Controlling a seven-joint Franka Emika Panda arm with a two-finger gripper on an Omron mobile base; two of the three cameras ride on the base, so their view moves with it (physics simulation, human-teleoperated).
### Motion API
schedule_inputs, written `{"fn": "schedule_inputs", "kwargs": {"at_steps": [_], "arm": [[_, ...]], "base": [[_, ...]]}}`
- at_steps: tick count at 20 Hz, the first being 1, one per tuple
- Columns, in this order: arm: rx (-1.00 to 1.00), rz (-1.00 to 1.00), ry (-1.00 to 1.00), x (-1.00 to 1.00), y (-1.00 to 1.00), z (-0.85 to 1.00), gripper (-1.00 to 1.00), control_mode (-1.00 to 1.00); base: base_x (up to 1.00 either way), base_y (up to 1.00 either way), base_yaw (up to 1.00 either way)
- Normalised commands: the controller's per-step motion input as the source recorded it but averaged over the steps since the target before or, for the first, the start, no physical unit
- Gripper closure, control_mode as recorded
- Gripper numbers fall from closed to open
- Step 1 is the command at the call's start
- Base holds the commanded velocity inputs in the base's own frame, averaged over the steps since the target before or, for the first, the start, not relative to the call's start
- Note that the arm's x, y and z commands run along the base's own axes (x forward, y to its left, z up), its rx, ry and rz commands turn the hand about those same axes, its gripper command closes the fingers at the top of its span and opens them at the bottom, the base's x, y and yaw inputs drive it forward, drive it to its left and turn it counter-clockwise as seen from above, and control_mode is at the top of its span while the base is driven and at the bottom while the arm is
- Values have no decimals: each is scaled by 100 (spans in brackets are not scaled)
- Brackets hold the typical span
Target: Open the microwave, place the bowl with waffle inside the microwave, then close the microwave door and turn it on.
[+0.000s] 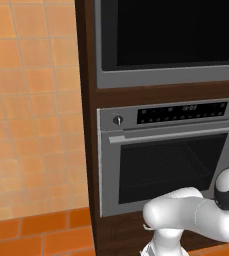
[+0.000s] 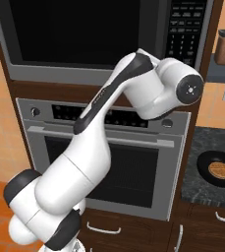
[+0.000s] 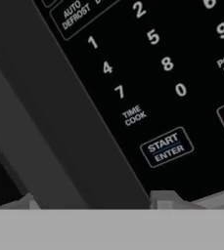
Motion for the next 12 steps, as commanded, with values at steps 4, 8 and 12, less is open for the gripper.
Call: {"fn": "schedule_inputs", "kwargs": {"at_steps": [4,8,12], "arm": [[0,-1,0,17,8,-2,100,-100],[0,0,0,0,0,0,100,-100],[0,0,0,-58,-9,0,100,-100]], "base": [[0,0,0],[0,0,0],[0,0,0]]}}
